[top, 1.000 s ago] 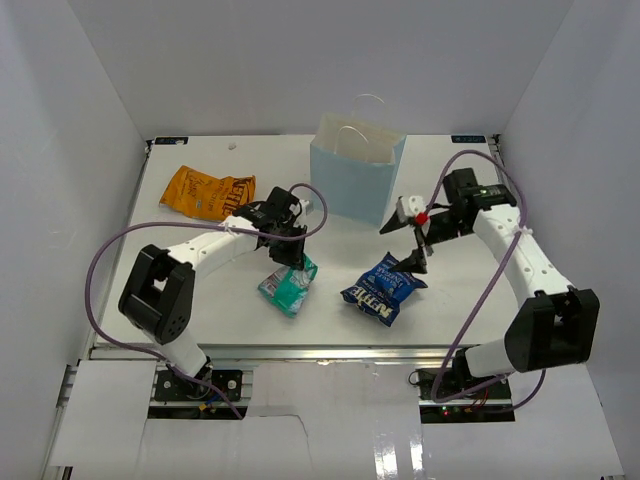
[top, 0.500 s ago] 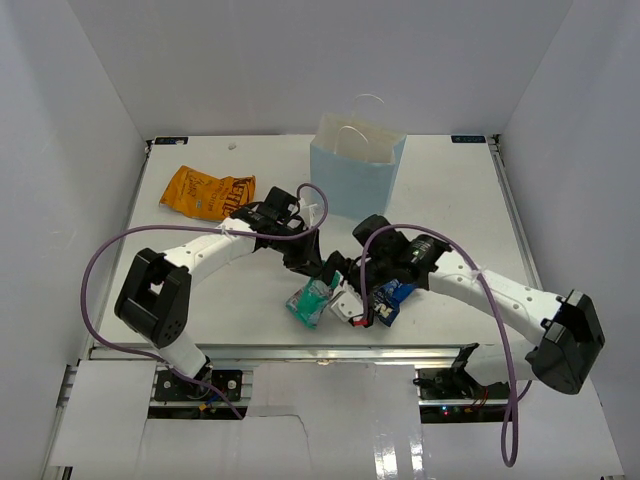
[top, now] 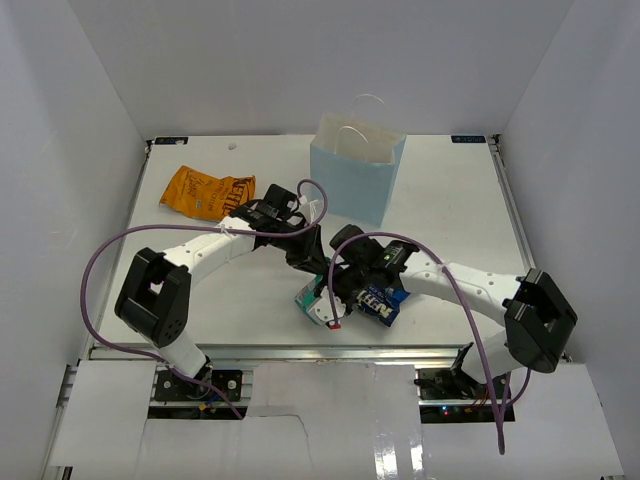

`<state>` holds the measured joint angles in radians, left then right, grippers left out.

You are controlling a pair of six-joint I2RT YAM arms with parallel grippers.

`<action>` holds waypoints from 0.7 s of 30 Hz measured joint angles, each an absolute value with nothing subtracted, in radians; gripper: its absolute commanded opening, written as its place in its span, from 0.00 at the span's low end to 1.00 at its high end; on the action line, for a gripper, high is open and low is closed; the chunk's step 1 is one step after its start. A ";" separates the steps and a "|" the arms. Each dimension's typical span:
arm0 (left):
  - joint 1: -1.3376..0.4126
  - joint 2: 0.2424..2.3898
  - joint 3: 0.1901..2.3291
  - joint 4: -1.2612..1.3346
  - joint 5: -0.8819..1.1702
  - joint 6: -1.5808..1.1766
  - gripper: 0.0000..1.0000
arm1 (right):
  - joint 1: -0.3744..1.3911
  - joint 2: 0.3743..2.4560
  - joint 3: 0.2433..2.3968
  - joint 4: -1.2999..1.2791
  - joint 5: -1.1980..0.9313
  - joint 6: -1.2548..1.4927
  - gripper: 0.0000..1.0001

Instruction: Place the snacks into the paper bag

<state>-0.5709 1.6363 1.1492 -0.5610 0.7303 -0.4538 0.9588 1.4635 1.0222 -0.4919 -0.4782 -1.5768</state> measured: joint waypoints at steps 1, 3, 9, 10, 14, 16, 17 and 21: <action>-0.570 1.636 1.149 -0.557 0.730 -0.454 0.30 | 0.959 1.463 1.024 -0.487 -0.473 -1.571 0.31; -0.568 1.636 1.149 -0.548 0.732 -0.455 0.35 | 0.959 1.461 1.024 -0.480 -0.463 -1.563 0.21; -0.522 1.592 1.150 -0.542 0.729 -0.479 0.51 | 0.957 1.400 0.997 -0.472 -0.446 -1.533 0.11; -0.503 1.572 1.150 -0.545 0.717 -0.481 0.55 | 0.956 1.381 0.991 -0.475 -0.448 -1.520 0.11; -0.379 1.451 1.150 -0.540 0.640 -0.493 0.74 | 0.939 1.303 0.986 -0.478 -0.484 -1.436 0.08; -0.318 1.377 1.150 -0.529 0.575 -0.495 0.83 | 0.919 1.268 0.988 -0.479 -0.521 -1.369 0.08; -0.298 1.335 1.150 -0.524 0.530 -0.498 0.91 | 0.899 1.256 0.997 -0.488 -0.551 -1.321 0.08; -0.291 1.182 1.119 -0.492 0.387 -0.504 0.98 | 0.756 1.264 1.147 -0.511 -0.671 -1.035 0.08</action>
<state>-0.2913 1.1824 1.1191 -0.4919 0.3866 -0.5037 0.7555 1.2644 1.1465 -0.5114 -0.6708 -1.0348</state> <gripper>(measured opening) 0.955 0.232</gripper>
